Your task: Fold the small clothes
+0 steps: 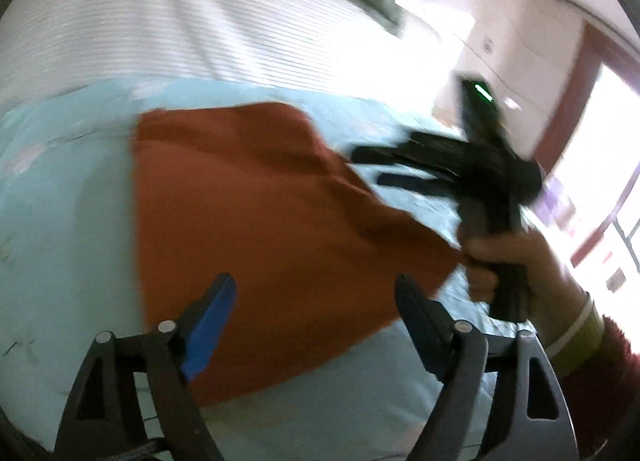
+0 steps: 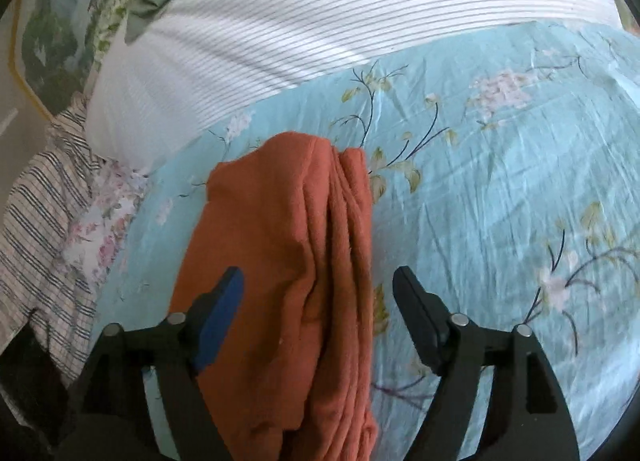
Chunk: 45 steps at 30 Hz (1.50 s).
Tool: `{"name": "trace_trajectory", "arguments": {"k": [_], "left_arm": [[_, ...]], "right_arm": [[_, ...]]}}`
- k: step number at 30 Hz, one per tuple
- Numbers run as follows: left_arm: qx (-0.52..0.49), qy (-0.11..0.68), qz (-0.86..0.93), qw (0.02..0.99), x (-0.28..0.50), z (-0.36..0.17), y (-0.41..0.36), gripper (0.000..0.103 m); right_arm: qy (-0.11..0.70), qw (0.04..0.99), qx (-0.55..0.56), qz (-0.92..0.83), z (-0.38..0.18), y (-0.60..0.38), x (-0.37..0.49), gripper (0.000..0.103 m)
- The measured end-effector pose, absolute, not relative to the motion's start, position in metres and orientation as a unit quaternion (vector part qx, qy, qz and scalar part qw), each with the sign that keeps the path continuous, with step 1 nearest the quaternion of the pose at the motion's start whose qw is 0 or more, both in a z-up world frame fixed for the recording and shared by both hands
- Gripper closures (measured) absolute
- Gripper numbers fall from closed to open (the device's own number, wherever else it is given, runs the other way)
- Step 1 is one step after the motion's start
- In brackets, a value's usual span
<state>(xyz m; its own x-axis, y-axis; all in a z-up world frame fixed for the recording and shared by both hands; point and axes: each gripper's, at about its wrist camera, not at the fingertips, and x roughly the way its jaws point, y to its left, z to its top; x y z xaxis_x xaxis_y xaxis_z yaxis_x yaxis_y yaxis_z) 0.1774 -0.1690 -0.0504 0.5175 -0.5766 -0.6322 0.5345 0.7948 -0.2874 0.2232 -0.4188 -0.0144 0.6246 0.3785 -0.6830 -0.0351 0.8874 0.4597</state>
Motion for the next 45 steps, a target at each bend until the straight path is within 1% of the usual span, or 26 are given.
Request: {"name": "trace_trajectory", "arguments": {"k": [3, 6, 8, 11, 14, 15, 16, 17, 18, 19, 20, 21, 22, 23, 27, 31, 34, 39, 45], "left_arm": [[-0.067, 0.39, -0.287, 0.872, 0.205, -0.053, -0.134, 0.019], [-0.123, 0.428, -0.273, 0.853, 0.245, -0.068, -0.103, 0.019], [-0.157, 0.454, -0.271, 0.834, 0.271, -0.083, -0.095, 0.019], [-0.176, 0.49, -0.265, 0.811, 0.3, -0.108, -0.092, 0.019], [-0.183, 0.501, -0.275, 0.8, 0.324, -0.122, -0.1, 0.02], [-0.18, 0.499, -0.279, 0.8, 0.329, -0.123, -0.103, 0.021], [-0.178, 0.5, -0.285, 0.798, 0.334, -0.124, -0.107, 0.022], [-0.179, 0.5, -0.289, 0.797, 0.334, -0.125, -0.112, 0.032], [-0.182, 0.501, -0.297, 0.792, 0.338, -0.128, -0.115, 0.043], [-0.187, 0.508, -0.305, 0.783, 0.341, -0.132, -0.121, 0.053], [-0.185, 0.506, -0.302, 0.786, 0.334, -0.132, -0.13, 0.061], [-0.183, 0.5, -0.302, 0.791, 0.332, -0.13, -0.13, 0.066], [-0.182, 0.493, -0.307, 0.794, 0.327, -0.127, -0.129, 0.075], [-0.183, 0.488, -0.311, 0.794, 0.323, -0.124, -0.127, 0.078], [-0.183, 0.454, -0.32, 0.811, 0.292, -0.09, -0.099, 0.08], [-0.168, 0.426, -0.298, 0.837, 0.256, -0.059, -0.044, 0.08], [-0.165, 0.425, -0.27, 0.848, 0.237, -0.05, 0.004, 0.08], [-0.176, 0.435, -0.22, 0.855, 0.222, -0.057, 0.064, 0.08], [-0.192, 0.444, -0.191, 0.854, 0.211, -0.083, 0.096, 0.079]], "right_arm": [[0.433, 0.867, 0.214, 0.124, -0.023, -0.417, 0.228, 0.025], [0.445, 0.855, 0.23, 0.134, -0.032, -0.416, 0.238, 0.025], [0.451, 0.85, 0.234, 0.138, -0.035, -0.416, 0.242, 0.025], [0.467, 0.84, 0.236, 0.144, -0.043, -0.417, 0.25, 0.025], [0.472, 0.833, 0.241, 0.155, -0.048, -0.417, 0.254, 0.025], [0.474, 0.831, 0.243, 0.159, -0.049, -0.417, 0.255, 0.027], [0.477, 0.829, 0.245, 0.162, -0.051, -0.416, 0.256, 0.037], [0.485, 0.823, 0.248, 0.162, -0.054, -0.414, 0.258, 0.046], [0.491, 0.818, 0.252, 0.163, -0.058, -0.414, 0.26, 0.06], [0.492, 0.814, 0.26, 0.165, -0.06, -0.414, 0.26, 0.066], [0.49, 0.814, 0.265, 0.168, -0.06, -0.412, 0.258, 0.069], [0.488, 0.815, 0.265, 0.166, -0.058, -0.409, 0.257, 0.072], [0.482, 0.819, 0.266, 0.164, -0.053, -0.406, 0.253, 0.074], [0.475, 0.821, 0.268, 0.168, -0.048, -0.401, 0.248, 0.074], [0.458, 0.816, 0.28, 0.215, -0.037, -0.361, 0.234, 0.076], [0.45, 0.806, 0.278, 0.267, -0.038, -0.301, 0.228, 0.076], [0.451, 0.792, 0.275, 0.304, -0.046, -0.249, 0.229, 0.076], [0.476, 0.773, 0.263, 0.326, -0.066, -0.192, 0.234, 0.076], [0.487, 0.772, 0.257, 0.317, -0.078, -0.177, 0.233, 0.076]]}}
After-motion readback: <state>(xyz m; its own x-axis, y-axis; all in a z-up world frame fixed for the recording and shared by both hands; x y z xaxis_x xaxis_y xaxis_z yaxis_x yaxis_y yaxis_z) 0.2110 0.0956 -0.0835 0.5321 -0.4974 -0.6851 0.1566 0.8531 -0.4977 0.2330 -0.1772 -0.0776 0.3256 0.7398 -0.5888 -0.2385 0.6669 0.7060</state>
